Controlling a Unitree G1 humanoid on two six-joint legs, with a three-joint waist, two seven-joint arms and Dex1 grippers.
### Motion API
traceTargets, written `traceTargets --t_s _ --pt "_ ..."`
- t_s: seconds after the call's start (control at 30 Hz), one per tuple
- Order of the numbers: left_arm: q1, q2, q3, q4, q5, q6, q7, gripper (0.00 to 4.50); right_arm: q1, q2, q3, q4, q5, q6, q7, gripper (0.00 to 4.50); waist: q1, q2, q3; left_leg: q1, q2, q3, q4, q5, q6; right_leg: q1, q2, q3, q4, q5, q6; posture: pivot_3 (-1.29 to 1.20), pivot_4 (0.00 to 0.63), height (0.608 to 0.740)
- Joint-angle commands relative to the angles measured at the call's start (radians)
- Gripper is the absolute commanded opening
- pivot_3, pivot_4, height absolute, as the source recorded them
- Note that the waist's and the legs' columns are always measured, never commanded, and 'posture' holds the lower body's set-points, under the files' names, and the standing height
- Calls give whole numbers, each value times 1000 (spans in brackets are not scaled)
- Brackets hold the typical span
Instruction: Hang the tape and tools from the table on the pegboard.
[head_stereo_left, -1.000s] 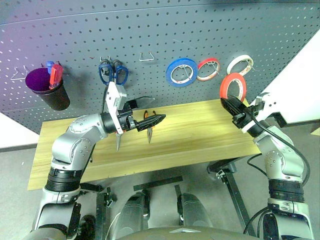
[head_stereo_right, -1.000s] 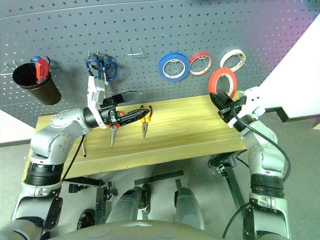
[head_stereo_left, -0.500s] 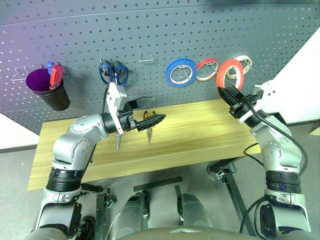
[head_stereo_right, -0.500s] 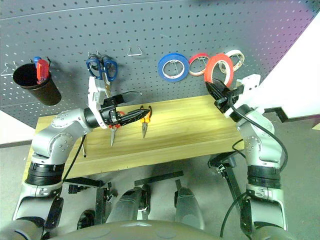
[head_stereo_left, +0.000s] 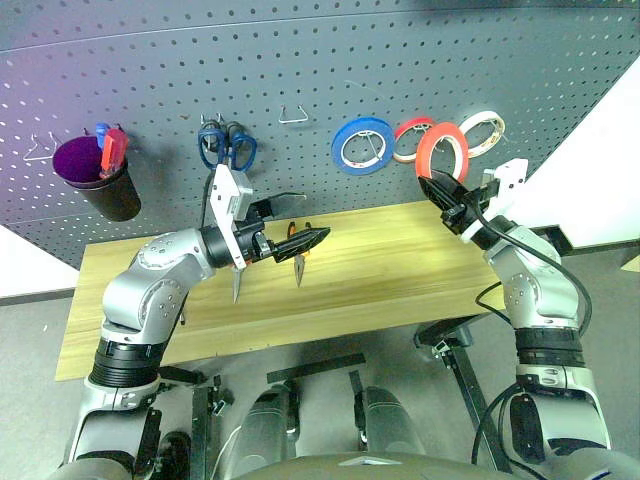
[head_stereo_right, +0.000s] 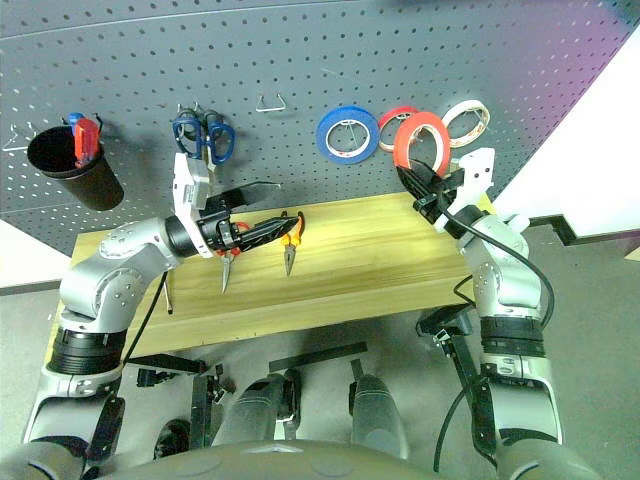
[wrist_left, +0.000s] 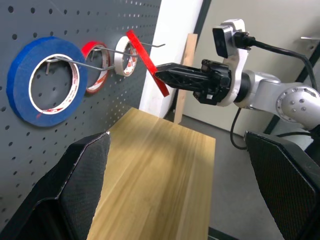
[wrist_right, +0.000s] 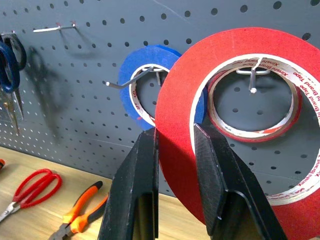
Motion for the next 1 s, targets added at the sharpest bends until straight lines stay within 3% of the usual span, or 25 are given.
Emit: traceTargets --t_s 0.03,0.73,1.0 --pt "5 8 24 -41 -16 -7 2 4500 -54 8 1 45 -17 -61 18 683 0 0 0 0 0 0 0 0 0 0 0 0 0 0 0 -137 176 740" --pt "30 10 31 -85 -20 6 32 4500 -279 65 24 520 -153 -364 39 683 1 0 0 0 0 0 0 1 -2 0 0 0 0 0 0 -95 180 740" --pt "41 15 36 -101 -28 15 42 4500 -311 64 20 602 -168 -409 61 3317 2 0 0 0 1 0 0 1 -3 0 0 0 0 0 0 -84 184 740"
